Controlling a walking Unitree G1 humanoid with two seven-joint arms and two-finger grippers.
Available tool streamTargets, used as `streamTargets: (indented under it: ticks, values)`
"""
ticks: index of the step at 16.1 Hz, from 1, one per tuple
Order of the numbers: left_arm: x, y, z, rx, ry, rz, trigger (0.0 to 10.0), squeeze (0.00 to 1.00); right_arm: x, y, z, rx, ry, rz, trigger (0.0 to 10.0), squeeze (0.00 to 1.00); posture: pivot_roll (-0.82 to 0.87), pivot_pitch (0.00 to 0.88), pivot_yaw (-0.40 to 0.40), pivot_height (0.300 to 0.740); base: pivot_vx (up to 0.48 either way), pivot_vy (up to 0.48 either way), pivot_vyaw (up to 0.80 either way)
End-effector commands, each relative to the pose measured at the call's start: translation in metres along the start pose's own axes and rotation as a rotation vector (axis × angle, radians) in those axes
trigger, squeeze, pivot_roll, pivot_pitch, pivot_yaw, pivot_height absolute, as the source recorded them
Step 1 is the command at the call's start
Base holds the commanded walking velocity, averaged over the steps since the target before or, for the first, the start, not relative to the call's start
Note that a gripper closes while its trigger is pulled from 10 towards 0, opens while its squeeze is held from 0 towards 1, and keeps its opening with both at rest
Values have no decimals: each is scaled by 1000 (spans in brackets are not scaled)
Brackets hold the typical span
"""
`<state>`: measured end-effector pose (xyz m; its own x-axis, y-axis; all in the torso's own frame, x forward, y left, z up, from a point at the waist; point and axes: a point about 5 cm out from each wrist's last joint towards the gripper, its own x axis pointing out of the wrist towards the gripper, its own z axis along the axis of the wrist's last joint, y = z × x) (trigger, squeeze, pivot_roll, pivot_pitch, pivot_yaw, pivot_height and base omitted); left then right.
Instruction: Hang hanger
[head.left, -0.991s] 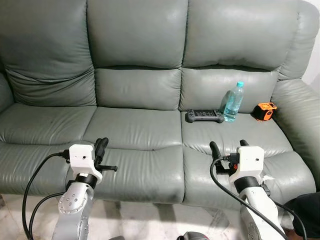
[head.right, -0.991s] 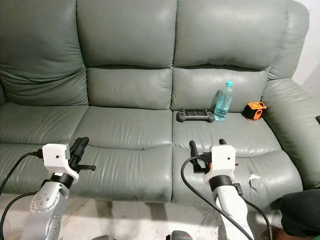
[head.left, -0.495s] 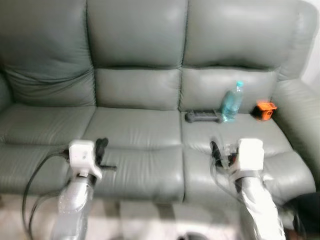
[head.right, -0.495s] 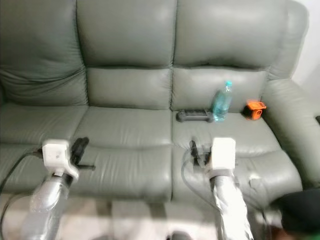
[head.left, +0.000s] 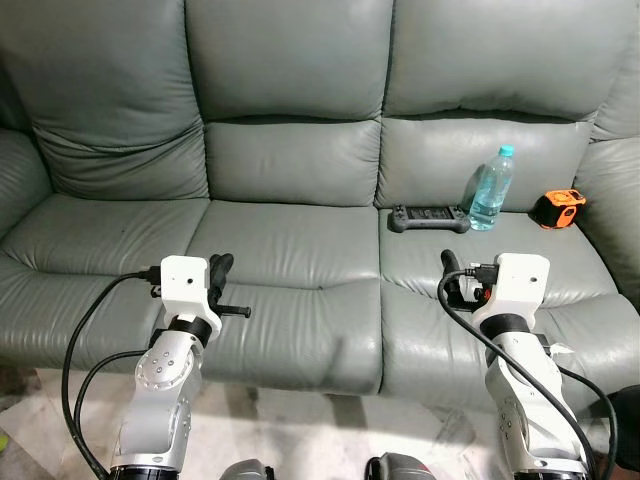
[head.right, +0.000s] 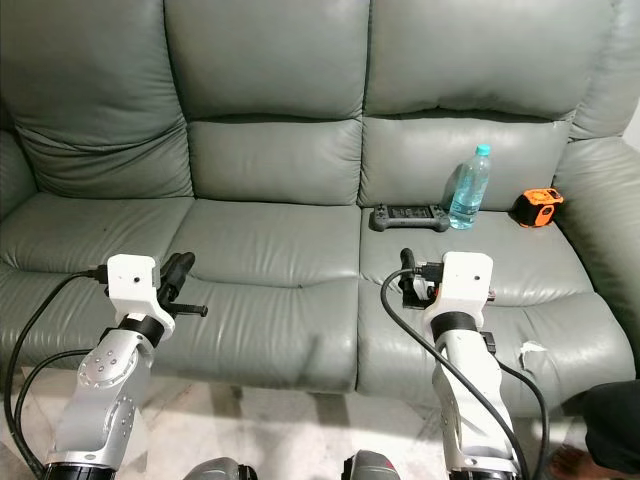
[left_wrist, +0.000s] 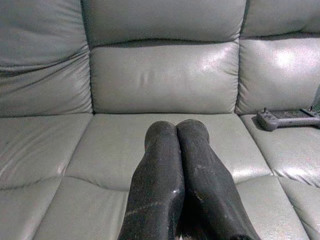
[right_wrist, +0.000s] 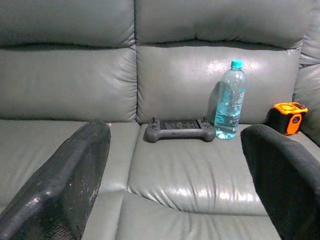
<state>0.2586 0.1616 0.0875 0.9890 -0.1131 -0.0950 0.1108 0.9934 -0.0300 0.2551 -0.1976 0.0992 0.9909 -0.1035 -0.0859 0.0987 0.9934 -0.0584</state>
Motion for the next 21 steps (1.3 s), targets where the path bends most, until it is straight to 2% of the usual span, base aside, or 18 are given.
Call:
streamTargets:
  ticks: [1,2,7,9,12,18,21]
  values:
    - [-3,3,1,13,-2,7,10000,0,-3,0,-1,-25,14,1,10000,0,-42,97,58,740,0,0,0]
    - [-5,6,-1,46,12,25,10000,0,-3,-3,-2,-99,-7,-30,10000,0,-40,93,61,740,0,0,0]
    - [-5,8,-1,57,18,34,10000,0,-3,-3,-2,-90,-16,-30,10000,0,-38,92,60,740,0,0,0]
    - [0,10,3,8,38,39,10000,0,3,-1,8,-166,-62,34,10000,0,-32,88,64,740,0,0,800]
    - [2,8,5,40,4,34,10000,0,11,3,11,-151,-69,59,10000,0,-32,70,61,740,0,0,800]
    - [5,5,4,61,3,48,10000,0,13,10,7,-176,-80,98,10000,0,-27,50,44,740,0,0,800]
    - [6,6,7,66,-10,57,10000,0,17,14,12,-171,-102,96,10000,0,-27,73,56,740,0,0,800]
